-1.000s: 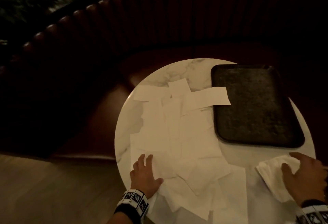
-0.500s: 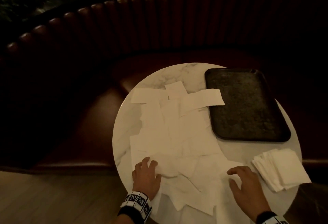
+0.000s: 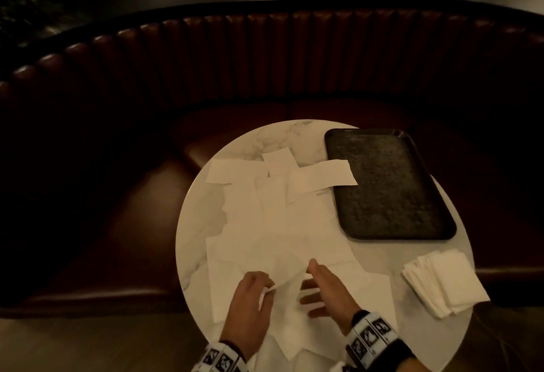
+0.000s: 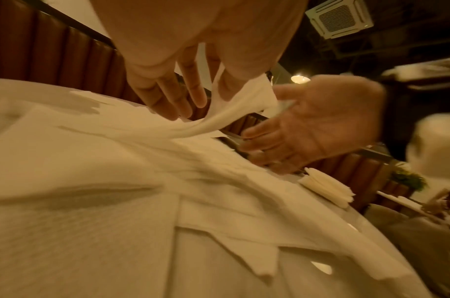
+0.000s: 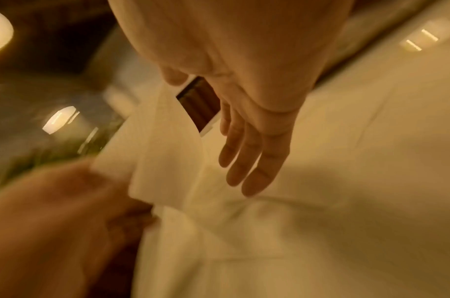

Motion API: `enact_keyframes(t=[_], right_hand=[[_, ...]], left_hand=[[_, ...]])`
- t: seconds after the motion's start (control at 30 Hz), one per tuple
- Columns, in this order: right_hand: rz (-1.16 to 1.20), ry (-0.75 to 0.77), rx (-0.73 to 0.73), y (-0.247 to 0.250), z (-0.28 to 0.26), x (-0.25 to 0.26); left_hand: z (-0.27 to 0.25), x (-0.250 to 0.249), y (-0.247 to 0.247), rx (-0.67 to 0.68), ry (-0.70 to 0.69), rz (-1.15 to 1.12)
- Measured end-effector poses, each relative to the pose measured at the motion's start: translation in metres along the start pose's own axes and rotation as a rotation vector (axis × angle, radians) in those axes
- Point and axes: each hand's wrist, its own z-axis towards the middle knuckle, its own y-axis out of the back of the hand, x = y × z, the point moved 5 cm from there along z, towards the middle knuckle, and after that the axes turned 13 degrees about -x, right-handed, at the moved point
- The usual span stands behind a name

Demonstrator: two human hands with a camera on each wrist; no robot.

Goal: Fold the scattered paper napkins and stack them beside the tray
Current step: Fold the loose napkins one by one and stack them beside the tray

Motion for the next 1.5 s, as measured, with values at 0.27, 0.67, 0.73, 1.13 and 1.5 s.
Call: enact_keyframes(t=[0.27, 0.67, 0.73, 1.13, 1.5], right_hand=[[-0.09, 0.158, -0.127, 0.007, 0.005, 0.01], [-0.386, 0.508, 0.198, 0.056, -0.024, 0.093], [-0.197, 0.483, 0.124, 0.067, -0.018, 0.104], [0.429, 0.115, 0.075, 0.041, -0.058, 0.056], [0.397, 0.423, -0.057, 0.068, -0.08, 0.085]], left_hand=[[-0.025, -0.034, -0.014, 0.247, -0.15, 0.07], [0.056, -0.073, 0.018, 0.491, 0.054, -0.286], [0.06, -0.078, 0.018, 0.453, 0.151, -0.461], [0.058, -0.096, 0.038, 0.133, 0.461, -0.767], [0.06, -0.11, 0.062, 0.185, 0.301, -0.84]])
